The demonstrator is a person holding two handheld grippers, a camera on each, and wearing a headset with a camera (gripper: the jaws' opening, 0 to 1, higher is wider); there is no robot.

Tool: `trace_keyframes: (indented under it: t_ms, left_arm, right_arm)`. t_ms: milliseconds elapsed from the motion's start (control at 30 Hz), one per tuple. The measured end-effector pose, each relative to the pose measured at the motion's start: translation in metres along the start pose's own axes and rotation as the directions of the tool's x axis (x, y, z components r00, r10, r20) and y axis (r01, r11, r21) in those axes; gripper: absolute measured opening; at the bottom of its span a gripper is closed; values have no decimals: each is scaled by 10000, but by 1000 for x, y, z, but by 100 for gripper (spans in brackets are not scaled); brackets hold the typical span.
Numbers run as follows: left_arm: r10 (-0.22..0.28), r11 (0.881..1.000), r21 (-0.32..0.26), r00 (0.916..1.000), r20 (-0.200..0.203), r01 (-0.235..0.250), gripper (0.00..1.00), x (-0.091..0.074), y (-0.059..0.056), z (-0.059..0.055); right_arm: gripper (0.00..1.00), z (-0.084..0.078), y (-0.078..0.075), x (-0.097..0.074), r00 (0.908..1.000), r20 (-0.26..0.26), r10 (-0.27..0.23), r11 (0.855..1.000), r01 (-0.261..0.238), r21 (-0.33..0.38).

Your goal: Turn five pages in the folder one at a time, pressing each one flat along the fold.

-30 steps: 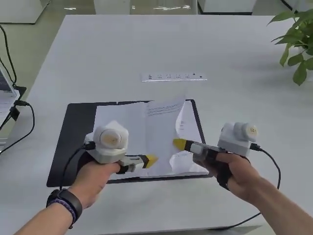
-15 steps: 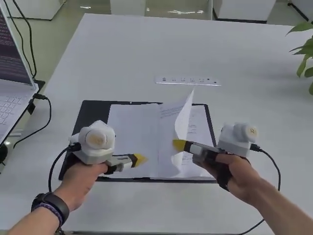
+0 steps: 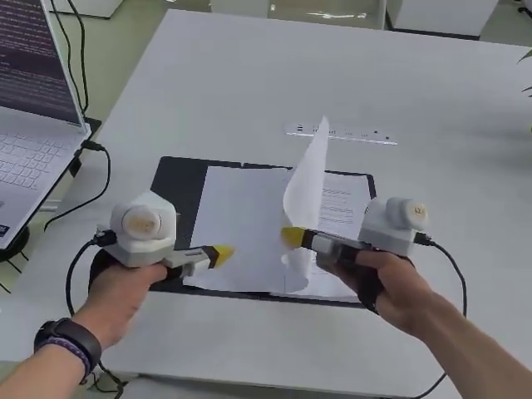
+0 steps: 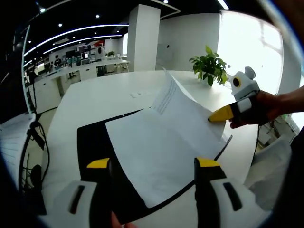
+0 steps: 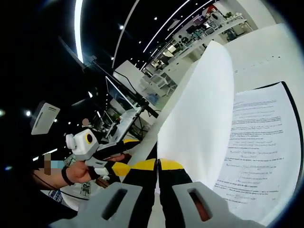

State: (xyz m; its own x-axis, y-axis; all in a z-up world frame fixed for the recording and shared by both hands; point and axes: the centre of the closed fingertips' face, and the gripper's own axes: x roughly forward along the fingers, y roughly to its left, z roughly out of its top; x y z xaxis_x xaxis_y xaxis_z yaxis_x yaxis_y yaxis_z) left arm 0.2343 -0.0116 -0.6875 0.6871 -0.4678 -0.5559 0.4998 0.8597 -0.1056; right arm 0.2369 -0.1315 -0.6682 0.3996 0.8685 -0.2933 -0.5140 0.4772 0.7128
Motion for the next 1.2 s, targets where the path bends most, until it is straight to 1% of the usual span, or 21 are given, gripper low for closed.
trace_keyframes:
  t_ms: [167,400,600,733,833,1033,1200]
  left_arm:
    - [192,9998,-73,9998,-26,-192,70,-8,13,-5]
    - [374,9991,-186,9993,-1,-373,70,-15,23,-9]
    - [326,9992,-215,9995,13,-325,69,-18,24,-13]
    - [364,9988,-313,9993,-12,-364,69,-19,27,-18]
    - [389,9985,-384,9992,-1,-388,69,-20,28,-19]
    - [387,9983,-447,9992,22,-385,69,-19,30,-20]
    - [442,9973,-591,9990,38,-439,69,-22,35,-24]
  right_arm:
    - [0,0,10,13,9997,-136,216,9997,-217,-110]
    - [0,-4,15,25,9986,-388,359,9992,-366,-187]
    - [0,-8,18,33,9973,-584,439,9988,-450,-176]
    - [0,-13,22,41,9958,-737,542,9984,-553,-135]
    - [0,-19,25,49,9933,-979,614,9979,-633,-158]
    - [0,-29,26,64,9881,-1338,758,9970,-769,-29]
    - [0,-35,27,74,9839,-1590,820,9966,-827,24]
